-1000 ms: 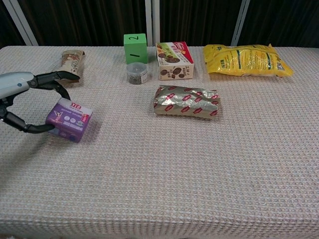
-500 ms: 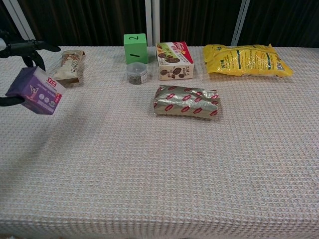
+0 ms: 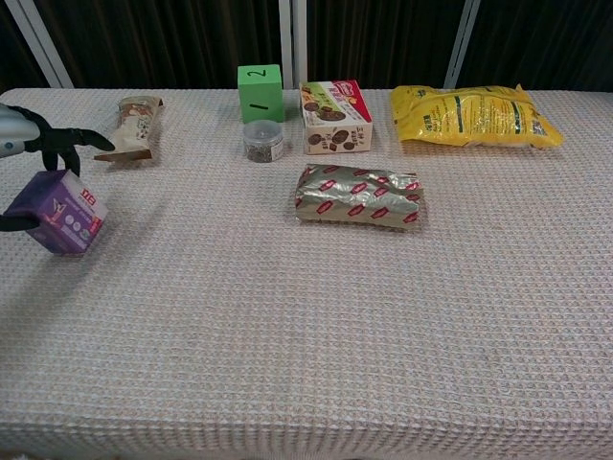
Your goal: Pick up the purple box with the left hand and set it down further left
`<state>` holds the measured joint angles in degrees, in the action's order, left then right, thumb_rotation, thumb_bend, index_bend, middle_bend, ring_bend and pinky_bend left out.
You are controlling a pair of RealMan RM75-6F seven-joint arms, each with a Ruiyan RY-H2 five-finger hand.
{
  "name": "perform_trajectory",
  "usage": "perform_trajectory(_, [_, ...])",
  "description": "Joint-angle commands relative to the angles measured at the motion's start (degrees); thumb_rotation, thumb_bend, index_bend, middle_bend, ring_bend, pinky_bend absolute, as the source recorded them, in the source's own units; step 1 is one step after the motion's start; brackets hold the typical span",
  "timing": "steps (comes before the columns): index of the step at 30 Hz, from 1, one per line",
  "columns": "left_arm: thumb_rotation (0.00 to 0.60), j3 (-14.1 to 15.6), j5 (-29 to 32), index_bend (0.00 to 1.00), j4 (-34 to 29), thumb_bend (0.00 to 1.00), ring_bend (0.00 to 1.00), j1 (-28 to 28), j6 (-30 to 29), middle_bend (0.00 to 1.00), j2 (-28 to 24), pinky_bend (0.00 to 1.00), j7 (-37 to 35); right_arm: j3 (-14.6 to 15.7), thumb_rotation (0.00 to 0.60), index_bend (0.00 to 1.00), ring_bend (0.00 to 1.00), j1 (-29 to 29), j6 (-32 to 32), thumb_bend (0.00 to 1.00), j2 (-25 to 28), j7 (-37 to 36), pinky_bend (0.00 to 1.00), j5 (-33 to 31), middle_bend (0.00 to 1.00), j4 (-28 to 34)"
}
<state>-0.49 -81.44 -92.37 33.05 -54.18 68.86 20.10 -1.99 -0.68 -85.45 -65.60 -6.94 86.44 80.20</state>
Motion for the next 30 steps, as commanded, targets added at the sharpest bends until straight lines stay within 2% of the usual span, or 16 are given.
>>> perform_trajectory(1, [0.600, 0.17, 0.44, 0.08, 0.06, 0.34, 0.33, 0.19, 0.77, 0.68, 0.19, 0.17, -1.06, 0.04, 0.600, 0.00, 0.00, -0.04, 0.22, 0.28, -0.07, 0.05, 0.00, -0.13, 0.00, -0.06])
perform_trajectory(4, [0.600, 0.36, 0.32, 0.07, 0.62, 0.32, 0.33, 0.39, 1.13, 0.54, 0.32, 0.17, -1.77, 0.04, 0.600, 0.00, 0.00, -0.06, 0.41, 0.28, -0.05, 0.05, 0.00, -0.28, 0.00, -0.02])
perform_trajectory(7, [0.600, 0.47, -0.63, 0.05, 1.19, 0.27, 0.32, 0.12, 0.16, 0.38, 0.72, 0.17, -3.34, -0.03, 0.600, 0.00, 0.00, -0.09, 0.48, 0.28, 0.02, -0.25, 0.00, -0.38, 0.00, -0.05])
perform_trajectory(10, [0.600, 0.48, -1.67, 0.03, 1.71, 0.18, 0.25, -0.13, -0.97, 0.25, 0.92, 0.17, -5.01, -0.04, 0.600, 0.00, 0.00, -0.08, 0.51, 0.28, 0.06, -0.23, 0.00, -0.42, 0.00, -0.12])
perform_trajectory(13, [0.600, 0.66, -2.29, 0.03, 1.98, 0.10, 0.17, -0.26, -1.53, 0.17, 1.01, 0.17, -5.54, -0.03, 0.600, 0.00, 0.00, -0.11, 0.61, 0.28, 0.01, -0.03, 0.00, -0.48, 0.00, -0.08])
perform_trajectory(17, [0.600, 0.75, -3.24, 0.02, 2.08, 0.07, 0.13, -0.52, -2.69, 0.12, 1.15, 0.17, -6.19, -0.05, 0.600, 0.00, 0.00, -0.12, 0.80, 0.28, 0.01, 0.23, 0.00, -0.69, 0.00, -0.06])
perform_trajectory(24, [0.600, 0.88, -3.98, 0.02, 0.98, 0.07, 0.12, -1.54, -4.97, 0.12, 0.12, 0.17, -7.10, -0.16, 0.600, 0.00, 0.00, 0.02, 0.38, 0.28, 0.23, 0.02, 0.00, -0.65, 0.00, 0.08])
perform_trajectory(28, [0.600, 1.24, -4.81, 0.02, 0.91, 0.07, 0.12, -3.67, -8.27, 0.12, -0.90, 0.17, -13.45, -0.31, 0.600, 0.00, 0.00, 0.13, 0.02, 0.28, 0.38, -0.50, 0.00, -0.65, 0.00, -0.11])
perform_trajectory(30, [0.600, 1.58, -5.35, 0.02, 2.14, 0.07, 0.12, -4.92, -9.80, 0.12, -0.86, 0.17, -20.51, -0.37, 0.600, 0.00, 0.00, 0.11, 0.06, 0.28, 0.44, -0.78, 0.00, -0.72, 0.00, -0.26])
